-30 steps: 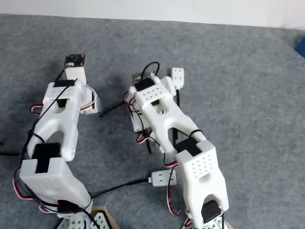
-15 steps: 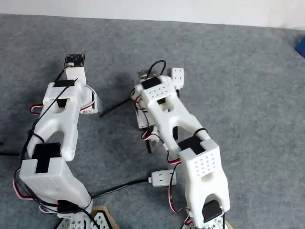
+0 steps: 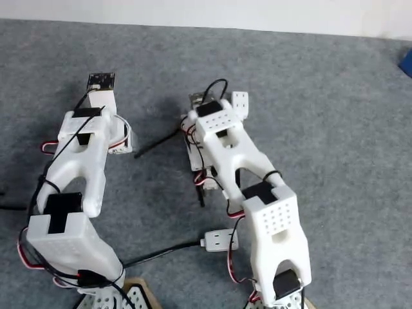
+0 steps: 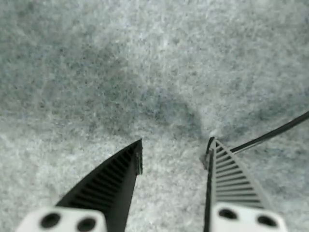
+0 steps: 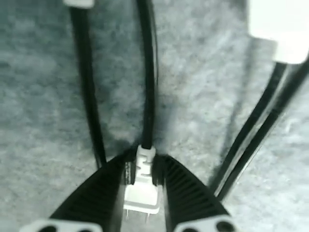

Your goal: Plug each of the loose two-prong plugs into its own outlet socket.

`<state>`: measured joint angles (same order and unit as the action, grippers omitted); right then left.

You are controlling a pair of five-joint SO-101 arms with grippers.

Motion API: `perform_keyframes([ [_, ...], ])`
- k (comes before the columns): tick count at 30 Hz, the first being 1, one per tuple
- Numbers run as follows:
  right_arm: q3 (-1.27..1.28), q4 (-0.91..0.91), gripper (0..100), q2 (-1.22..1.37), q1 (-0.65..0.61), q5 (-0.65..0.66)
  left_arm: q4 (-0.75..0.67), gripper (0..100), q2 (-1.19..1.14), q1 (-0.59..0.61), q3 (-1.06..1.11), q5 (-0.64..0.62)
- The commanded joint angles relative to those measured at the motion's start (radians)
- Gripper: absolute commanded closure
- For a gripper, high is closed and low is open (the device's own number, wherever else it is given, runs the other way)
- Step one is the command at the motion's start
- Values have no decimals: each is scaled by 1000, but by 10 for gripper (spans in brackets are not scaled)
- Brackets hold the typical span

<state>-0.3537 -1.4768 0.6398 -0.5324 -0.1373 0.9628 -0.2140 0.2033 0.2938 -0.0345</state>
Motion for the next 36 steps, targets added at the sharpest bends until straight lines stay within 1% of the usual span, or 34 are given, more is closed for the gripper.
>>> perform_keyframes([
  [1,-226,-171,992,-119,22,83,-6,772,27,-87,-12,104],
  [2,-305,-231,992,-156,33,98,8,772,28,-107,-12,133],
  [3,-386,-288,992,-200,45,110,31,772,31,-122,-18,137],
  [4,-450,-292,992,-255,59,117,54,772,39,-133,-42,138],
  [5,-463,-291,992,-321,84,118,84,772,51,-140,-67,138],
  [7,-380,-291,992,-464,122,121,149,772,108,-143,-110,141],
  [10,-105,-286,992,-679,139,140,215,772,272,-165,-131,160],
  [13,176,-246,992,-891,125,160,285,772,510,-249,-59,224],
  [15,361,-162,992,-1055,130,160,308,772,699,-335,56,275],
  [18,662,2,992,-1271,125,161,302,761,1001,-427,291,287],
  [20,854,142,992,-1374,124,161,247,707,1204,-456,449,287],
  [22,1004,259,992,-1411,116,161,189,651,1391,-475,598,288],
  [24,1075,355,992,-1406,70,150,157,620,1552,-496,723,288],
  [26,1101,440,992,-1380,8,117,144,617,1682,-518,814,288],
  [29,1092,524,992,-1310,-94,58,143,617,1797,-568,911,288],
  [32,1024,538,992,-1219,-173,38,97,617,1828,-575,978,290],
  [36,903,437,992,-1132,-223,25,11,617,1828,-575,1063,322],
])
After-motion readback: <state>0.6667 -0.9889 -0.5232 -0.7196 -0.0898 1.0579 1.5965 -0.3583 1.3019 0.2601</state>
